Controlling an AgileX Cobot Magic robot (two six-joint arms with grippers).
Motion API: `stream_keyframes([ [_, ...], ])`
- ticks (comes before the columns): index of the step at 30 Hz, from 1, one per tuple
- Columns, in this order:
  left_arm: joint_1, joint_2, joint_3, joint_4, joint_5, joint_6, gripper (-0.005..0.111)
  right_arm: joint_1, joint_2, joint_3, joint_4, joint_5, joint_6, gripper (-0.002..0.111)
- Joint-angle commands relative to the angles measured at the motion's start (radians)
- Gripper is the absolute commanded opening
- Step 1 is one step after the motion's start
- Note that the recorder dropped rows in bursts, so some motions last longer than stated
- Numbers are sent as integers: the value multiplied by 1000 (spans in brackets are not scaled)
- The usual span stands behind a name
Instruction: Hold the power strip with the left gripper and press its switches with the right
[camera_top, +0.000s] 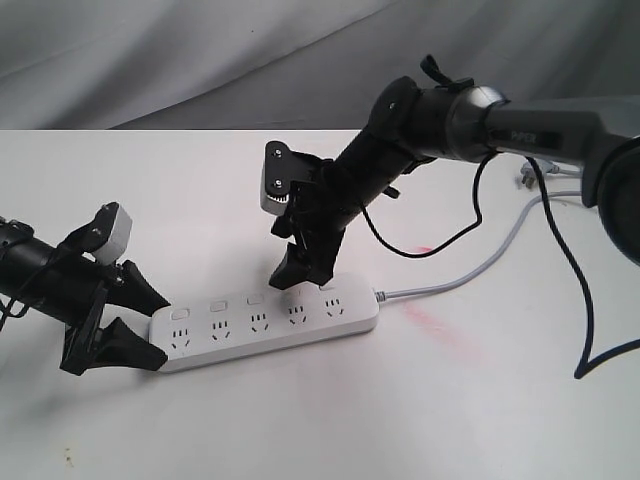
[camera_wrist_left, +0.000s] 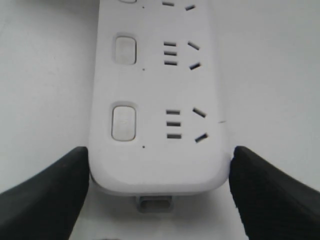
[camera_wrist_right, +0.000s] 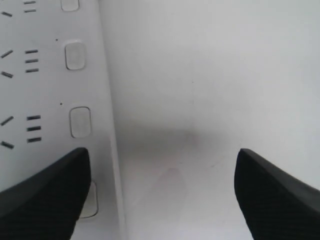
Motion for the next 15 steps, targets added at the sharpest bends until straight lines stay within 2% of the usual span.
stream_keyframes([
  [1, -7, 5, 1, 22, 1, 8, 56, -8, -19, 5, -6, -11, -14, 73],
  [15, -7, 5, 1, 22, 1, 8, 56, -8, 12, 5, -34, -7, 5, 73],
])
